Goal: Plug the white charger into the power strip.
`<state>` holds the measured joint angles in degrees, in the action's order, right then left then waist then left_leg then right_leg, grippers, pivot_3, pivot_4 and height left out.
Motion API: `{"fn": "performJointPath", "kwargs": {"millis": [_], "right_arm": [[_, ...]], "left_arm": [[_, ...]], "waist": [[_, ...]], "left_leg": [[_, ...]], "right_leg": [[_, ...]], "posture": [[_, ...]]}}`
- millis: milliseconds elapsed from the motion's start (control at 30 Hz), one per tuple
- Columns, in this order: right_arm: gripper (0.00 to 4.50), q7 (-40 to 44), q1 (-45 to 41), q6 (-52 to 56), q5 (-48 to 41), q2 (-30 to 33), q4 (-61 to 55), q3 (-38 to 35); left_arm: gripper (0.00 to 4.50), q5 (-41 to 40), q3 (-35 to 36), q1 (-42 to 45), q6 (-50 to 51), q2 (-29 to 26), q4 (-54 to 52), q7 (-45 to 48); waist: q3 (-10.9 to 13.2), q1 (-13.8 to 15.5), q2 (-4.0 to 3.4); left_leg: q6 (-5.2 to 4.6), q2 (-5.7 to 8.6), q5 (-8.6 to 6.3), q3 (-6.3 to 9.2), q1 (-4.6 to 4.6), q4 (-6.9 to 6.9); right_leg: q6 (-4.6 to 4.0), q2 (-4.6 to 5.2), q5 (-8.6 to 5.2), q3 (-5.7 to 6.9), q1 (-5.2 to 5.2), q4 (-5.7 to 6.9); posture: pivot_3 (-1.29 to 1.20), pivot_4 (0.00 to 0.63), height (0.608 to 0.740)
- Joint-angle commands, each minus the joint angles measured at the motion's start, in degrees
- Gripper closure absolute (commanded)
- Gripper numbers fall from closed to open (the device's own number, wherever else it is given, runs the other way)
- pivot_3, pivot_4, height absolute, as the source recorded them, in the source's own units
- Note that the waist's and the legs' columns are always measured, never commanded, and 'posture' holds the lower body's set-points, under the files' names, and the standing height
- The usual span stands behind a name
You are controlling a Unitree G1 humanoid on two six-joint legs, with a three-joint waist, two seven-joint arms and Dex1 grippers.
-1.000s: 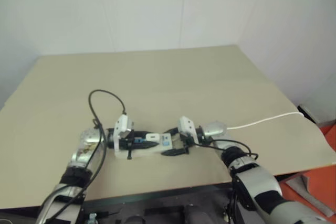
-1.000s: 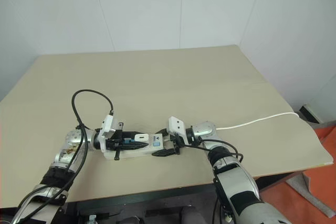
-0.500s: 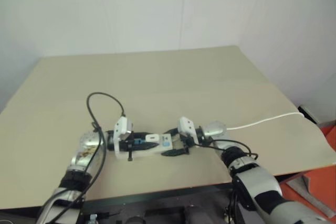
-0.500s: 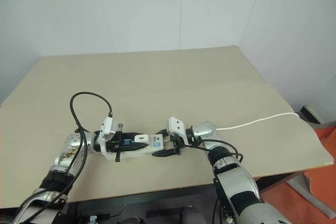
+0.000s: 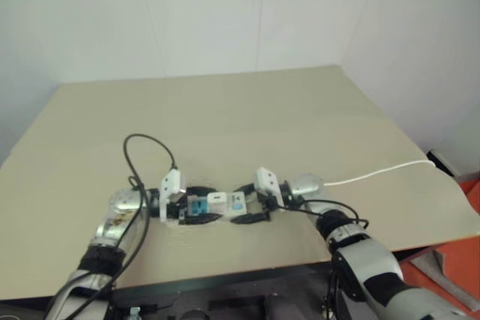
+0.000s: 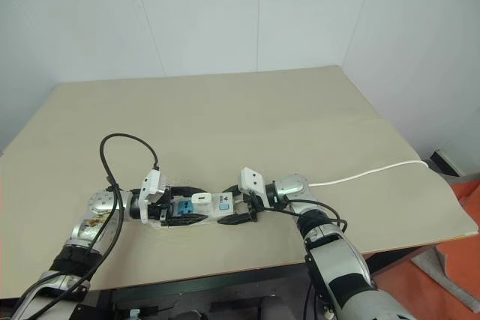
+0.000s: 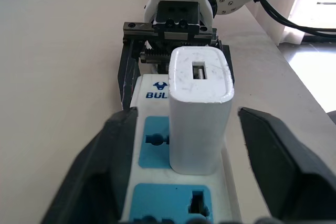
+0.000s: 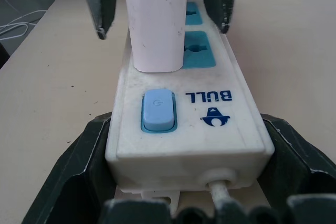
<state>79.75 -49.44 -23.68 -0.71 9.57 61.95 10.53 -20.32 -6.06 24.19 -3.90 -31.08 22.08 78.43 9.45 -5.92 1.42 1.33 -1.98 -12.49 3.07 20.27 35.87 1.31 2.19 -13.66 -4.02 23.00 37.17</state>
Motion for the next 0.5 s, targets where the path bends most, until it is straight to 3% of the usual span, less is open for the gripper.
{"fn": "performJointPath", "kwargs": {"millis": [33,233,333,500], "right_arm": [[1.1,1.0,-0.1,0.0,-0.5,-0.4,-1.0,-0.2],[1.1,0.9,-0.2,0.2,-0.7,-0.7,-1.1,-0.3],[0.07,1.0,-0.3,0.9,-0.7,-0.7,-1.1,-0.4],[0.03,0.6,0.4,0.5,-0.9,-0.5,-2.5,-0.5]], "left_arm": [[0.01,2.0,-0.8,-1.4,1.1,-0.2,2.3,0.0],[0.01,-0.4,-1.1,2.7,12.2,-7.5,-5.9,5.1],[0.0,-2.4,1.0,5.3,16.0,-10.9,-8.9,6.4],[0.0,-1.9,2.8,7.3,16.0,-14.7,-10.3,7.5]], "waist": [[0.0,0.0,0.0],[0.0,-0.3,0.01],[0.1,-0.3,0.03],[0.1,-0.1,0.07]], "left_leg": [[0.0,0.0,0.0,0.0,0.0,0.0],[-0.01,-0.02,-0.01,0.01,0.06,-0.05],[-0.01,-0.03,-0.01,0.04,0.23,-0.03],[0.01,-0.03,-0.02,0.05,0.34,-0.01]], "right_leg": [[0.0,0.0,0.0,0.0,0.0,0.0],[0.01,-0.05,-0.01,0.0,0.07,-0.03],[0.01,-0.06,-0.01,0.02,0.19,-0.05],[0.01,-0.05,-0.01,0.05,0.25,-0.1]], "posture": [[0.0,0.15,0.74],[0.0,0.15,0.74],[0.0,0.15,0.74],[0.0,0.15,0.74]]}}
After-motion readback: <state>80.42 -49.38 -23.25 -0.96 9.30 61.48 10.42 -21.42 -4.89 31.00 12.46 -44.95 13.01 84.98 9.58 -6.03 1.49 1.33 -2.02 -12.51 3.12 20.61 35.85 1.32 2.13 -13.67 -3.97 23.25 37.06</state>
